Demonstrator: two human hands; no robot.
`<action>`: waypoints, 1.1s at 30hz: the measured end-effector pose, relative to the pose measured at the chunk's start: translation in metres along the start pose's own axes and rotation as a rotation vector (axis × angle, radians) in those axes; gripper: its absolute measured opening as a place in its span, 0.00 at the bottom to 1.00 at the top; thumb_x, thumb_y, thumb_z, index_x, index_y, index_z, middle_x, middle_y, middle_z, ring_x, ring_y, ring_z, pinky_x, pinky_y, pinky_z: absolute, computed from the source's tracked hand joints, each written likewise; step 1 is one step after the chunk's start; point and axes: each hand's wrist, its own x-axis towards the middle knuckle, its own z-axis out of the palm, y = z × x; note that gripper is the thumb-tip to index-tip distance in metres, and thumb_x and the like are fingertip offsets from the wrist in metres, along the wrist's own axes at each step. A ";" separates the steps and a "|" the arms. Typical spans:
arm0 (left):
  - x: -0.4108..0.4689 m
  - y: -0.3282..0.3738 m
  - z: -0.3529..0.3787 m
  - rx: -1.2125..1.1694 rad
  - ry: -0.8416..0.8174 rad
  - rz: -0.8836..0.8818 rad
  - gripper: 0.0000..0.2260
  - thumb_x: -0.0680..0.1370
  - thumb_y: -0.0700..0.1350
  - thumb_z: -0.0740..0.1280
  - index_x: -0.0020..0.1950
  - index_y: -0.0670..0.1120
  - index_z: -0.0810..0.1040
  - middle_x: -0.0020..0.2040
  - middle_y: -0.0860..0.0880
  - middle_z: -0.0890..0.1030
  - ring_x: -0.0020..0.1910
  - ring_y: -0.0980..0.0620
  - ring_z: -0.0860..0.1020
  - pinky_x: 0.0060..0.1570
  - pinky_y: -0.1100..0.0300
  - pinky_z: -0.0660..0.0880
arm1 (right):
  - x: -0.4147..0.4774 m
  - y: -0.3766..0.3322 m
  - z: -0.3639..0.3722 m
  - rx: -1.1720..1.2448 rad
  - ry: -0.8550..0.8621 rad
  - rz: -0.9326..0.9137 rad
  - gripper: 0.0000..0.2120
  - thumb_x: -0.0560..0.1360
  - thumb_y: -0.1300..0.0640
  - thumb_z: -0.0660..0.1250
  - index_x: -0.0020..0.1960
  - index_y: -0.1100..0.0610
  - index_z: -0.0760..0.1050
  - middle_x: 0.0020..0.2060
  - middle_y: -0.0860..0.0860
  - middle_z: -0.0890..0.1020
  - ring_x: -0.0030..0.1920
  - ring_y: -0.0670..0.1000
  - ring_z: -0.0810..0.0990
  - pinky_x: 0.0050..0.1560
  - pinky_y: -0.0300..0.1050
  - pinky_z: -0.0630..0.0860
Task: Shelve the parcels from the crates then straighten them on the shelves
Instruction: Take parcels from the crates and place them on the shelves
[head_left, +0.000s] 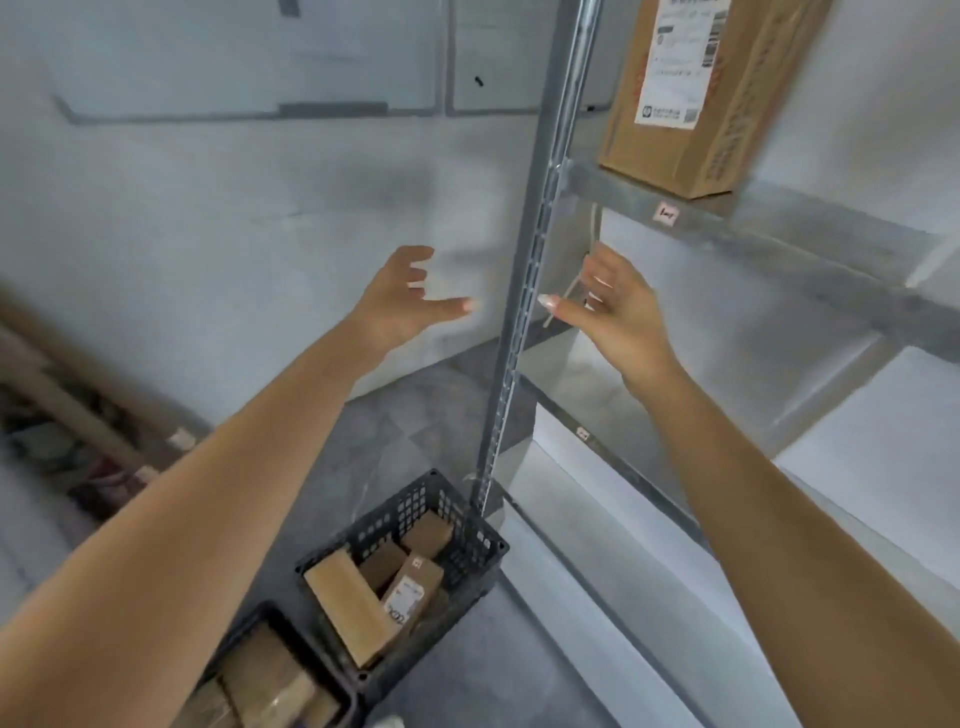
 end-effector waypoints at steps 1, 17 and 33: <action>-0.007 -0.013 -0.007 0.016 0.019 -0.039 0.33 0.68 0.44 0.77 0.70 0.49 0.67 0.65 0.47 0.69 0.64 0.49 0.71 0.55 0.61 0.69 | -0.002 0.009 0.014 0.001 -0.051 0.018 0.42 0.67 0.57 0.78 0.76 0.56 0.61 0.72 0.52 0.69 0.70 0.49 0.69 0.71 0.46 0.67; -0.018 -0.263 -0.081 0.109 0.235 -0.597 0.34 0.69 0.52 0.76 0.72 0.48 0.66 0.70 0.46 0.69 0.68 0.48 0.68 0.65 0.52 0.68 | 0.015 0.185 0.203 -0.141 -0.643 0.292 0.43 0.68 0.49 0.77 0.77 0.54 0.60 0.73 0.52 0.69 0.70 0.48 0.70 0.71 0.45 0.67; -0.040 -0.572 -0.023 0.276 0.350 -1.028 0.23 0.79 0.46 0.64 0.73 0.42 0.66 0.67 0.46 0.74 0.67 0.46 0.71 0.62 0.58 0.67 | -0.028 0.477 0.352 -0.347 -1.116 0.487 0.40 0.71 0.48 0.74 0.77 0.53 0.59 0.74 0.52 0.66 0.73 0.51 0.66 0.73 0.49 0.64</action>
